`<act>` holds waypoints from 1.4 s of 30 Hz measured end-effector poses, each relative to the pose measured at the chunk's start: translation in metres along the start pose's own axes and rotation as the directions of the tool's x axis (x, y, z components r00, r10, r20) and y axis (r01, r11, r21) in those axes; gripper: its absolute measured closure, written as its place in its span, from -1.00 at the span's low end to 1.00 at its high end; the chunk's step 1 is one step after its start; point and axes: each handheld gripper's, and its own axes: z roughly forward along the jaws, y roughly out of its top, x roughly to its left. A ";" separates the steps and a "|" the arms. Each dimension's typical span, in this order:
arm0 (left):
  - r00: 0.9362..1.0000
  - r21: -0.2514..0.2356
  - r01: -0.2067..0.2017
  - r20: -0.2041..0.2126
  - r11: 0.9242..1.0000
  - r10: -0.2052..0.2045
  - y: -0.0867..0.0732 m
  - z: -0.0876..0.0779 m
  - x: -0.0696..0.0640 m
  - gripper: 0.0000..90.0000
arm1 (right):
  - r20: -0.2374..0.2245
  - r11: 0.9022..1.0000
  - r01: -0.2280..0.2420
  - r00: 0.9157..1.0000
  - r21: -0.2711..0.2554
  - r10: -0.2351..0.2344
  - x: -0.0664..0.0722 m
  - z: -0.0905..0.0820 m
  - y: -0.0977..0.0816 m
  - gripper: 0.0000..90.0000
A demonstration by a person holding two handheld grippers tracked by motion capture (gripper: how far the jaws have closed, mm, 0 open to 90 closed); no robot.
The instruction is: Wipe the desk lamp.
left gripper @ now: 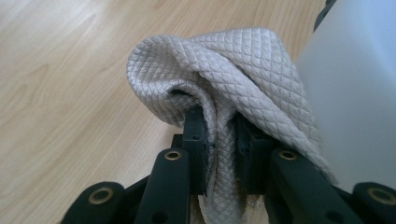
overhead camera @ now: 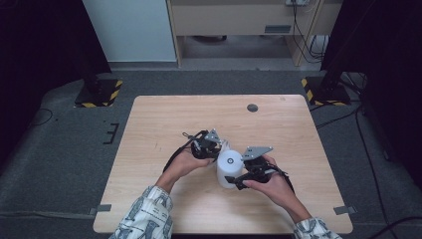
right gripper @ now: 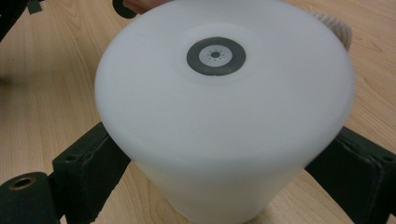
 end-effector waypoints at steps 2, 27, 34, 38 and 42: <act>1.000 -0.009 0.001 0.000 1.000 -0.001 0.001 -0.002 0.000 0.68 | 0.000 1.000 0.000 1.000 -0.001 0.000 0.000 0.000 0.000 -0.80; 1.000 -0.008 0.001 0.003 1.000 -0.001 0.001 -0.010 0.001 0.68 | 0.004 1.000 0.002 1.000 -0.007 -0.002 0.001 -0.002 0.001 -0.80; 1.000 -0.031 0.011 -0.022 0.999 -0.012 -0.001 -0.027 0.001 0.67 | 0.025 1.000 0.001 1.000 -0.021 -0.001 0.002 -0.007 -0.001 -0.90; 0.999 -0.047 0.009 -0.033 0.999 -0.011 -0.002 -0.036 -0.001 0.67 | 0.032 1.000 0.010 0.999 -0.017 -0.009 0.002 -0.012 -0.006 -0.89; 0.998 -0.055 0.020 -0.056 0.998 -0.023 -0.004 -0.045 0.000 0.67 | 0.036 1.000 0.003 0.999 -0.013 -0.002 0.001 -0.016 -0.009 -0.90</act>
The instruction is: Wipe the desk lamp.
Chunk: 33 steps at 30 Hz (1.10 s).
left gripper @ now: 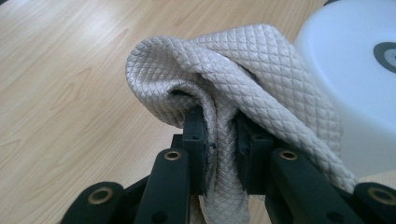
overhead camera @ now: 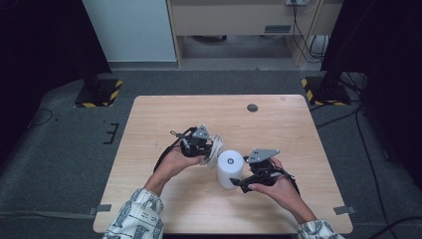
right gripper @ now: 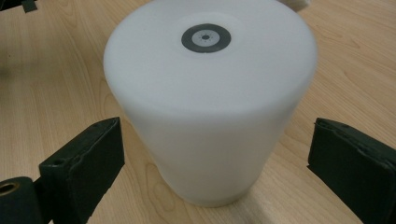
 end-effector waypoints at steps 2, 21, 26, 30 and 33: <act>1.000 0.003 0.004 -0.010 1.000 -0.004 -0.002 -0.004 0.002 0.67 | 0.001 1.000 0.000 1.000 0.003 0.000 0.000 -0.002 -0.002 -0.90; 0.992 -0.047 0.086 -0.091 0.995 -0.090 -0.023 -0.039 0.016 0.67 | 0.090 0.998 -0.055 0.994 0.009 0.054 -0.017 -0.030 -0.023 -0.89; 0.989 -0.050 0.099 -0.109 0.994 -0.104 -0.031 -0.046 0.018 0.67 | 0.137 0.996 -0.083 0.987 0.013 0.080 -0.026 -0.031 -0.027 -0.87; 0.985 -0.056 0.110 -0.125 0.992 -0.117 -0.036 -0.052 0.021 0.67 | 0.175 0.994 -0.110 0.979 0.010 0.107 -0.034 -0.032 -0.030 -0.87; 0.982 -0.065 0.121 -0.136 0.991 -0.129 -0.040 -0.058 0.024 0.67 | 0.197 0.991 -0.131 0.972 0.000 0.128 -0.038 -0.033 -0.032 -0.87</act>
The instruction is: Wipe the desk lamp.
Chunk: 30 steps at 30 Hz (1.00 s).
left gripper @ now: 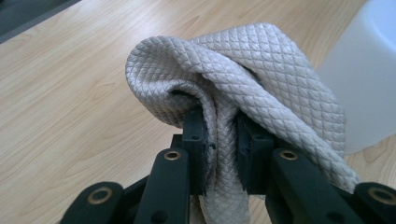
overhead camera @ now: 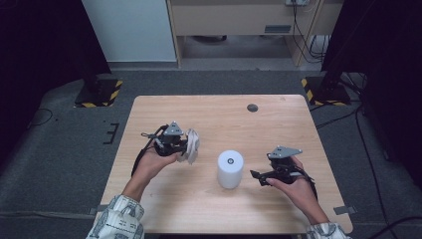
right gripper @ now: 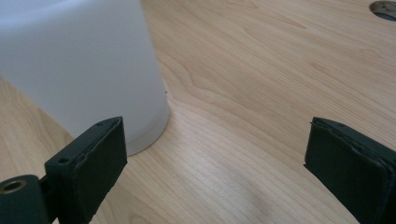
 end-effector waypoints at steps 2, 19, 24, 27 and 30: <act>1.000 0.000 0.009 -0.010 1.000 -0.009 -0.002 -0.004 0.004 0.67 | 0.013 1.000 -0.008 1.000 -0.003 0.008 -0.003 0.000 -0.001 -0.86; 0.990 0.029 0.099 -0.106 0.995 -0.095 -0.035 -0.019 0.035 0.66 | 0.076 0.998 -0.062 0.995 -0.007 0.063 -0.013 0.001 -0.004 -0.84; 0.983 0.051 0.134 -0.135 0.990 -0.126 -0.045 -0.012 0.042 0.66 | 0.074 0.999 -0.055 0.996 -0.001 0.054 -0.013 0.002 -0.005 -0.84; 0.981 0.059 0.148 -0.139 0.987 -0.138 -0.047 -0.005 0.044 0.66 | 0.076 0.998 -0.056 0.996 0.003 0.056 -0.012 0.003 -0.005 -0.84; 0.981 0.062 0.154 -0.132 0.986 -0.145 -0.046 0.002 0.044 0.67 | 0.077 0.998 -0.058 0.995 0.005 0.057 -0.012 0.003 -0.005 -0.84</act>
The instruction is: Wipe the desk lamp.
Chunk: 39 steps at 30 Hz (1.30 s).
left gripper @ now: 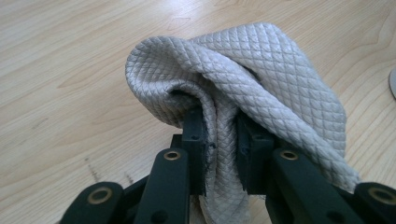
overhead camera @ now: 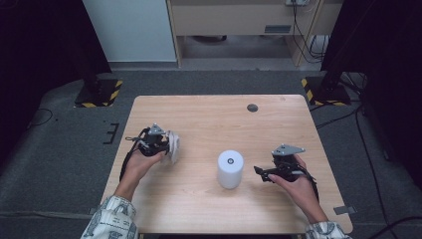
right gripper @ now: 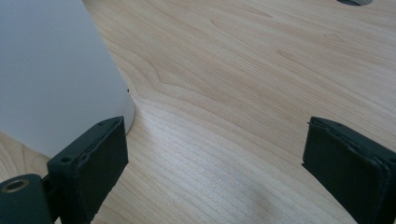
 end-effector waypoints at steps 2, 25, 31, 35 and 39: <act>1.000 0.003 0.002 0.000 1.000 -0.002 0.002 0.005 -0.001 0.66 | 0.001 1.000 -0.002 1.000 0.001 0.002 0.000 0.000 0.000 -0.84; 0.995 -0.120 0.064 -0.070 0.991 -0.073 -0.002 -0.020 -0.009 -0.80 | 0.039 0.999 -0.026 0.999 -0.022 0.027 -0.009 -0.007 0.001 -0.86; 0.992 -0.127 0.079 -0.084 0.989 -0.090 -0.022 -0.029 -0.005 -0.83 | 0.104 0.997 -0.057 0.993 -0.052 0.062 -0.021 -0.011 0.000 -0.86; 0.991 -0.125 0.086 -0.093 0.988 -0.098 -0.034 -0.033 -0.002 -0.84 | 0.140 0.994 -0.092 0.985 -0.060 0.099 -0.030 -0.016 -0.002 -0.86; 0.990 -0.083 0.065 -0.123 0.994 -0.075 -0.048 -0.035 -0.001 -0.86 | 0.160 0.991 -0.123 0.979 -0.047 0.129 -0.042 -0.018 -0.007 -0.87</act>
